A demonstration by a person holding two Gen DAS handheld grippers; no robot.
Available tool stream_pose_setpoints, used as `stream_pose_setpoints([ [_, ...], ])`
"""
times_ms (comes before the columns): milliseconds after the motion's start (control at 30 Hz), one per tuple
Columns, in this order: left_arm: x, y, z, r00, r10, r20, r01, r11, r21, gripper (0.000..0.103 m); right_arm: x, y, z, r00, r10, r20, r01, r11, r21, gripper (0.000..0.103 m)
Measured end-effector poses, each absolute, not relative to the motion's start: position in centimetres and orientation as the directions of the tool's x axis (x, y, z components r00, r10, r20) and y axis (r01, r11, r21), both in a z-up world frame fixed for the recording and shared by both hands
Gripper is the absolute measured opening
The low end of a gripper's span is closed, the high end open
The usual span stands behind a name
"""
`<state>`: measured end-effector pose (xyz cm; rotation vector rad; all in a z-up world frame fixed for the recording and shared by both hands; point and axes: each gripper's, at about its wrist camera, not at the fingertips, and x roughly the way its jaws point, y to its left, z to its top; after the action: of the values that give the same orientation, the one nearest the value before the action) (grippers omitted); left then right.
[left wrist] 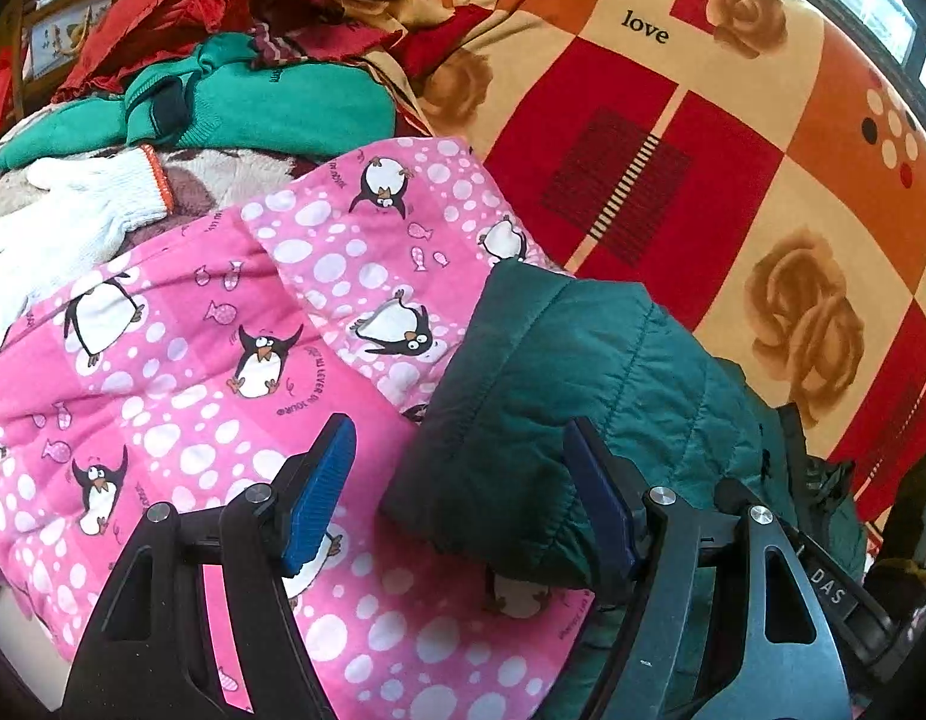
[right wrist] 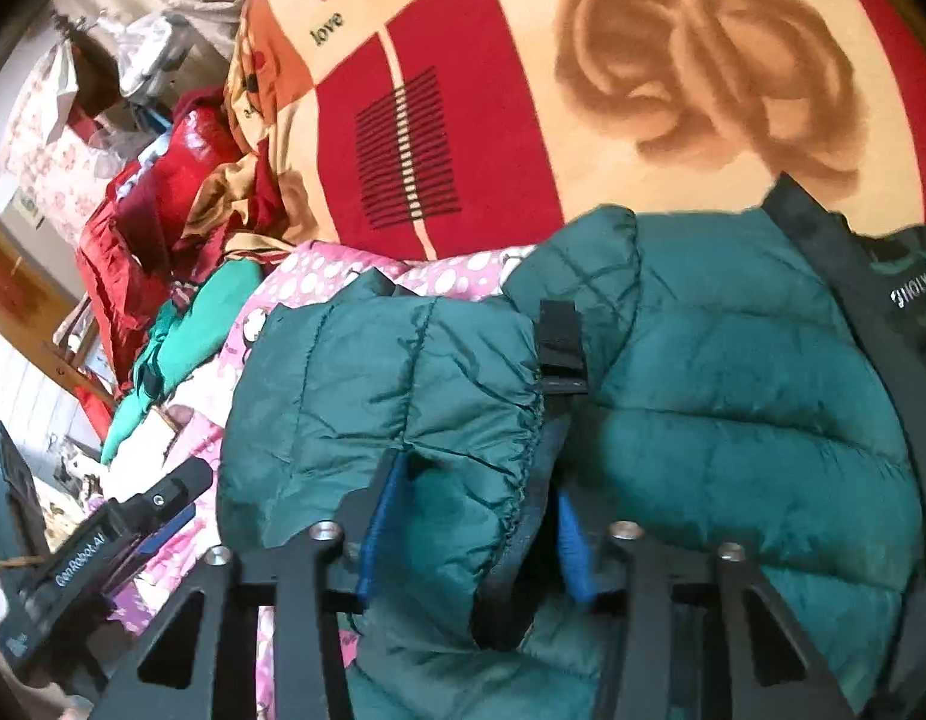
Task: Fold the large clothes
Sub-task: 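Grasp the other sleeve with the right tool and fold it across the body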
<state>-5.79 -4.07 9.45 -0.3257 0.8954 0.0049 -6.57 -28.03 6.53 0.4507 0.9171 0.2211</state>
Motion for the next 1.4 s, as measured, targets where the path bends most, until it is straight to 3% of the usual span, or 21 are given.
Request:
stream_pose_setpoints([
  [100,-5.8,-3.8,9.5,0.628,-0.136,-0.766,-0.147,0.946,-0.289,0.072,-7.0,-27.8,7.1,0.625,0.336,-0.705,-0.011,0.906,0.423,0.011],
  [200,-6.0,-3.5,9.7,0.640,-0.129,-0.758,-0.158,0.943,-0.294,0.072,-8.1,-27.4,8.5,0.663,0.286,-0.691,-0.037,0.936,0.351,0.008],
  [633,-6.5,-3.3,9.8,0.653,-0.119,-0.748,-0.167,0.941,-0.295,0.072,-13.1,-31.7,14.0,0.781,0.124,-0.612,0.047,0.965,0.257,0.007],
  [1400,-7.1,-7.2,8.6,0.632,-0.146,-0.761,-0.050,0.972,-0.228,0.072,-21.0,-46.7,12.8,0.704,-0.197,-0.683,0.383,0.914,0.131,0.007],
])
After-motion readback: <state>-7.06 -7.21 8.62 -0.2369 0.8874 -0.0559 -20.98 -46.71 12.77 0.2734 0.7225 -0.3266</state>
